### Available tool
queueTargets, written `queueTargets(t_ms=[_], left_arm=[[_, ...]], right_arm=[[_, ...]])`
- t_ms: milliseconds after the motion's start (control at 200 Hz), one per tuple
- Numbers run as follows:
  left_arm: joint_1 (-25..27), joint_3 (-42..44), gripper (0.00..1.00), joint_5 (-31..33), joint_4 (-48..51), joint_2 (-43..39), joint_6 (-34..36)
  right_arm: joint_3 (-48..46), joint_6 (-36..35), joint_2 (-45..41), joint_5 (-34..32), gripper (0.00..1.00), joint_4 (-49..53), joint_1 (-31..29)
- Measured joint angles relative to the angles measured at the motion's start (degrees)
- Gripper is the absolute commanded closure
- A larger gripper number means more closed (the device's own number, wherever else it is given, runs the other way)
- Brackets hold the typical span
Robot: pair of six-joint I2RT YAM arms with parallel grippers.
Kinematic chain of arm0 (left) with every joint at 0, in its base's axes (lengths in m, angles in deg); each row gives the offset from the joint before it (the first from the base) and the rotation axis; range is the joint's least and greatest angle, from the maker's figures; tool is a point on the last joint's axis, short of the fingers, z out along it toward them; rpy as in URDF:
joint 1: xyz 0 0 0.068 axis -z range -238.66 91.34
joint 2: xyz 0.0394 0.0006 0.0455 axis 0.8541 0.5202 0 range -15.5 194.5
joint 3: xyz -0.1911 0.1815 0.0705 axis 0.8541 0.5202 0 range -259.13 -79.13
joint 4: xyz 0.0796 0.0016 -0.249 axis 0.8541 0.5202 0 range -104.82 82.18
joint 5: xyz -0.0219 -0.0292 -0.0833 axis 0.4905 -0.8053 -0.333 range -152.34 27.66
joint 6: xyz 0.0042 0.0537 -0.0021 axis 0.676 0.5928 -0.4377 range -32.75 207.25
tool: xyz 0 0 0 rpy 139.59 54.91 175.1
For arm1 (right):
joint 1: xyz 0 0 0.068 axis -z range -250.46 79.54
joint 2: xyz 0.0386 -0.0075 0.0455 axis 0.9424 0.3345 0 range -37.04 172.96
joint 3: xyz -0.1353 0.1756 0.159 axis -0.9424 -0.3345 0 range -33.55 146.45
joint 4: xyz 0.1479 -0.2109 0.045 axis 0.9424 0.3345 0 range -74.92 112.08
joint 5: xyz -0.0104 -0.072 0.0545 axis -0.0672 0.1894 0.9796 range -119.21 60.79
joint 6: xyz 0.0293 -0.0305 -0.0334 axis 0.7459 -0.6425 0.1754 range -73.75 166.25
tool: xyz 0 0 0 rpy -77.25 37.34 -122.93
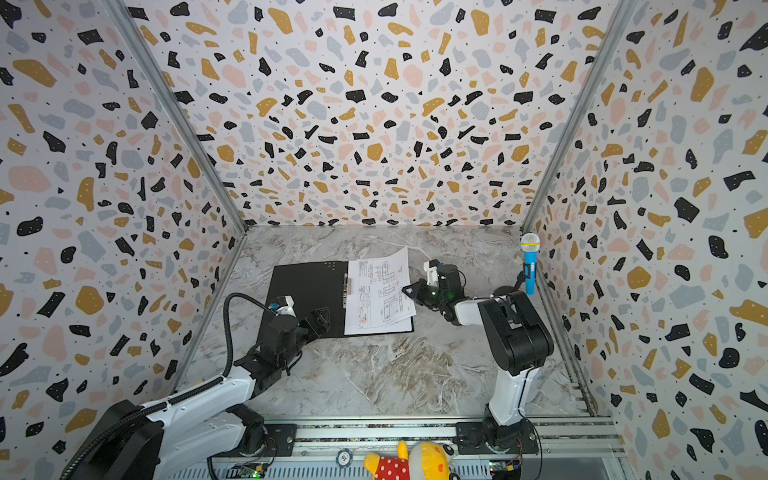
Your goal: Put the files into the folder
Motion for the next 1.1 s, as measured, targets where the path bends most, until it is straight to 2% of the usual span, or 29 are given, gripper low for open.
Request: queueTargets(t_ms=[1101], left_arm=[[-0.37, 0.0, 0.01, -2.03, -2.51, 1.77, -0.07]], right_arm=[[-0.81, 7.04, 2.43, -1.27, 1.0, -6.64, -3.37]])
